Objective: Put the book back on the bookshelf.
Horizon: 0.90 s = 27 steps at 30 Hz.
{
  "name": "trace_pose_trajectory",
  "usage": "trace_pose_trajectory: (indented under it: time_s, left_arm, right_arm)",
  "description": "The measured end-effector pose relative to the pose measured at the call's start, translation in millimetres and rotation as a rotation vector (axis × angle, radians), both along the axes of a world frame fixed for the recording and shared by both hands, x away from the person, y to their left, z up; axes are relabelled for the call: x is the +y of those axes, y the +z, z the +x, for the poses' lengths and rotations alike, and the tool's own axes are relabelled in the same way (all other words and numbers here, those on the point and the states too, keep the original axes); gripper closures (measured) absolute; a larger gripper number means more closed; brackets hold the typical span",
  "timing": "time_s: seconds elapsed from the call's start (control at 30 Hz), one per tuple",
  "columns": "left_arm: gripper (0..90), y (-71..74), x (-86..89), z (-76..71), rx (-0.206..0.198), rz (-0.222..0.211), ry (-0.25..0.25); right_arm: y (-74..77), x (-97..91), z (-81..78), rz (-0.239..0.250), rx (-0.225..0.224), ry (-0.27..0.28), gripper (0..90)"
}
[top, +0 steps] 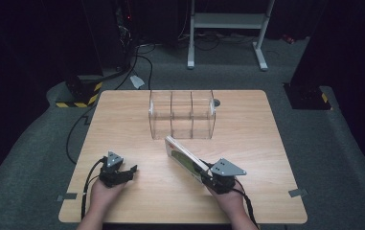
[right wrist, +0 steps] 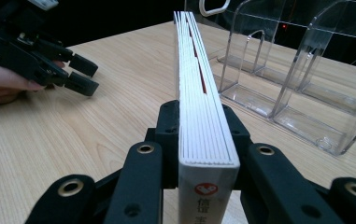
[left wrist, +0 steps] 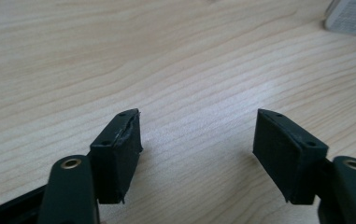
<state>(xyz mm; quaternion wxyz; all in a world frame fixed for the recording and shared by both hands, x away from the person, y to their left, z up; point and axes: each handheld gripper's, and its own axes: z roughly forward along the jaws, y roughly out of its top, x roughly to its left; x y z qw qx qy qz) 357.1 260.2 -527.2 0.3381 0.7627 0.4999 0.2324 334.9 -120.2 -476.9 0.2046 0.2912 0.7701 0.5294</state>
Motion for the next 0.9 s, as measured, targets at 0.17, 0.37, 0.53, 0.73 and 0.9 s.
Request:
trace_pose_trajectory:
  time_s: [0.17,0.37,0.53,0.73,0.9]
  left_arm:
    - [31.5,2.7,-3.6,5.8,-0.012,0.027,0.002]
    - [30.5,1.5,-7.1,13.9,-0.012,0.018,0.014]
    - [30.2,0.7,-13.6,17.6,-0.013,0.032,0.013]
    - [27.1,-0.5,-10.6,20.9,0.01,-0.005,0.024]
    - [25.4,-0.5,-10.5,21.2,0.011,0.001,0.022]
  right_arm:
    - [0.2,-6.1,-4.7,0.0,-0.002,-0.015,74.4]
    - [-0.2,-19.5,-11.7,0.005,-0.003,-0.053,74.4]
    - [-0.3,-25.4,-15.3,0.001,-0.009,-0.077,74.5]
    - [-0.3,-33.1,-17.6,0.005,-0.006,-0.113,74.4]
    - [0.9,-40.2,-17.7,0.009,-0.003,-0.156,74.4]
